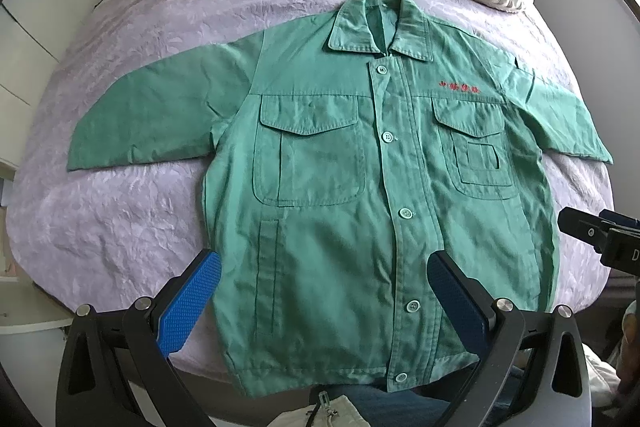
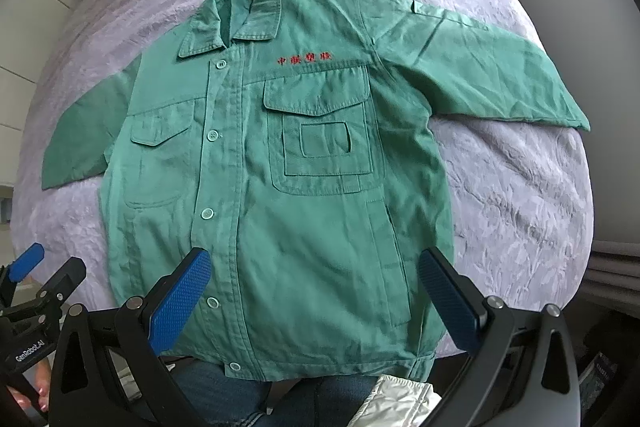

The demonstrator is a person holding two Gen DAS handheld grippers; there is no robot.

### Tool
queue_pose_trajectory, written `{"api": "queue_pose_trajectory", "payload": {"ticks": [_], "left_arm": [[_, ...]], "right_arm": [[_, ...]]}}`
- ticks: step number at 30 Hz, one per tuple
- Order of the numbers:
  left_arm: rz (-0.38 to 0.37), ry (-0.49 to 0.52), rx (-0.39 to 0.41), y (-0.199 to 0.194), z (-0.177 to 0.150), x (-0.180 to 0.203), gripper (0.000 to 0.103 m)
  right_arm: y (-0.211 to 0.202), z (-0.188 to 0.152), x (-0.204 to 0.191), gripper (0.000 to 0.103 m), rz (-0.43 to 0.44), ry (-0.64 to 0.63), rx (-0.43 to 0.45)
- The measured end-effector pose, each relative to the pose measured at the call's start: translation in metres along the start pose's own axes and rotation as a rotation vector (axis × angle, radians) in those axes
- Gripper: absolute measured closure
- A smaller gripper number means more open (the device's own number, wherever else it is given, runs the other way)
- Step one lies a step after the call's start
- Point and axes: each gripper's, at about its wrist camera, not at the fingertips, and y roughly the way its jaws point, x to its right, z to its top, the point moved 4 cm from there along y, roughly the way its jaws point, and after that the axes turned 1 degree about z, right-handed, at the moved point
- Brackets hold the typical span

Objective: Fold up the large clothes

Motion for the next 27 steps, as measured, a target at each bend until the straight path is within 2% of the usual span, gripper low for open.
{"api": "queue_pose_trajectory", "payload": {"ticks": [4, 12, 15, 18, 20, 23, 27], "left_arm": [[0.026, 0.007, -0.055, 0.005, -0.003, -0.006, 0.000], [-0.010, -0.052, 0.006, 0.026, 0.003, -0.040, 0.000], [-0.022, -0.099, 0.022, 0.038, 0.008, -0.064, 0.000], [-0.080, -0.168, -0.011, 0.057, 0.010, -0.090, 0.000], [-0.088, -0.215, -0.002, 0.068, 0.012, -0.113, 0.000], [-0.123, -0.303, 0.009, 0.088, 0.015, -0.150, 0.000], [-0.150, -0.420, 0.037, 0.120, 0.022, -0.205, 0.000]], "right_arm": [[0.005, -0.001, -0.002, 0.000, -0.003, 0.007, -0.019], [0.024, 0.002, -0.014, 0.000, 0.035, 0.034, -0.058], [0.036, 0.005, -0.025, 0.000, 0.083, 0.054, -0.083], [0.049, 0.009, -0.048, 0.000, 0.128, 0.044, -0.087], [0.053, 0.012, -0.063, 0.000, 0.159, 0.037, -0.077], [0.062, 0.017, -0.094, 0.000, 0.269, 0.017, -0.063], [0.084, 0.014, -0.140, 0.000, 0.362, -0.032, -0.138]]}}
